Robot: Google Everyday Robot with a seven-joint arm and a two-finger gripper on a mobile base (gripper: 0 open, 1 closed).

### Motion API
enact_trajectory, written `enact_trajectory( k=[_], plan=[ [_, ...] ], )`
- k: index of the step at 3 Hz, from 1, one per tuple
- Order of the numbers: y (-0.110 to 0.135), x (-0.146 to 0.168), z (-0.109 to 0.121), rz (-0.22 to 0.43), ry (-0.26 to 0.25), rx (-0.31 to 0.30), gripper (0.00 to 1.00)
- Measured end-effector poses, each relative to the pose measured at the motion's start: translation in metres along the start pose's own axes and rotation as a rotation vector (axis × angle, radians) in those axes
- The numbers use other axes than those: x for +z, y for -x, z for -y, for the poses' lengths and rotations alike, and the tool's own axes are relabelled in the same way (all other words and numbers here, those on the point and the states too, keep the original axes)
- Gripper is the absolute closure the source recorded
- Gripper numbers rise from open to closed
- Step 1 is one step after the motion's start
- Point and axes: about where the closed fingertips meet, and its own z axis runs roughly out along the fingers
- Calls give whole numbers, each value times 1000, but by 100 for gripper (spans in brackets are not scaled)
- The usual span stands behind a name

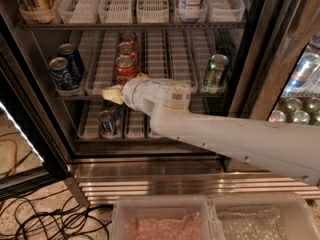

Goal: Pick coke can from middle shelf of fridge

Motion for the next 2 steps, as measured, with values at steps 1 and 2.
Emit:
enact_trajectory(
  k=[1, 2],
  plan=[
    [11, 6, -3, 27, 4, -18, 17],
    [26, 5, -9, 52, 7, -35, 19]
  ],
)
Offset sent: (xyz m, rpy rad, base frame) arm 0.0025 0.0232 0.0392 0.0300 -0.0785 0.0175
